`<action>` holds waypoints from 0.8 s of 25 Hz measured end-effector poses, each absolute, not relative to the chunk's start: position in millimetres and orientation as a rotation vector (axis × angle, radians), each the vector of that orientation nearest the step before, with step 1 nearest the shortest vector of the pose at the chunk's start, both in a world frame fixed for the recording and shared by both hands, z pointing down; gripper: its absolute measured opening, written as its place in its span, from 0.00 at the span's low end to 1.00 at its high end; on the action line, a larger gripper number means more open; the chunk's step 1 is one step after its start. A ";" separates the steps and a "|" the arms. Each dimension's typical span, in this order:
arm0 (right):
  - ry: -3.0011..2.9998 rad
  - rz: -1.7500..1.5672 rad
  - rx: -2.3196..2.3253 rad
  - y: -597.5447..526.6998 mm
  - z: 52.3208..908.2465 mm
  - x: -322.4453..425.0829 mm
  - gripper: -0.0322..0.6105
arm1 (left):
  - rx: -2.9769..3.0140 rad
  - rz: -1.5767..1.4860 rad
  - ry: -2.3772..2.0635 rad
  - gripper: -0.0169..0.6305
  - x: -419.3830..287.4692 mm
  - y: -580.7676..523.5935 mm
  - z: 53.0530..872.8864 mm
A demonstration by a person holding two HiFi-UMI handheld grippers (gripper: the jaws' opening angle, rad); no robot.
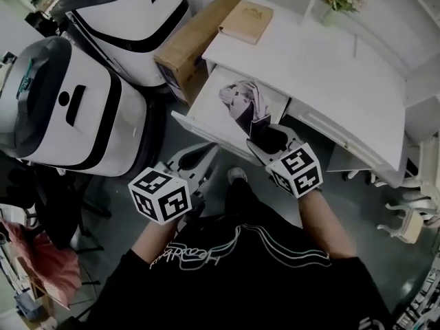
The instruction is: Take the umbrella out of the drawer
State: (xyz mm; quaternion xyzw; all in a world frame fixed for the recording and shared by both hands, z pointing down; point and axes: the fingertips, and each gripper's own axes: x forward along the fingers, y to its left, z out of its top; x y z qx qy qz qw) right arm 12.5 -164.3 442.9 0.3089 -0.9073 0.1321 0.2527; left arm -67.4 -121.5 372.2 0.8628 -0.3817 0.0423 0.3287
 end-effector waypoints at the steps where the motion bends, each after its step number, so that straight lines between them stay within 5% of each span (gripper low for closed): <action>1: -2.496 0.373 0.854 -155.0 432.4 14.5 0.38 | 2.275 0.114 -0.995 0.06 -65.6 -115.2 366.6; 20: -2.656 0.375 0.978 -74.5 365.2 45.0 0.38 | 2.384 0.139 -1.000 0.06 -44.8 -61.4 326.0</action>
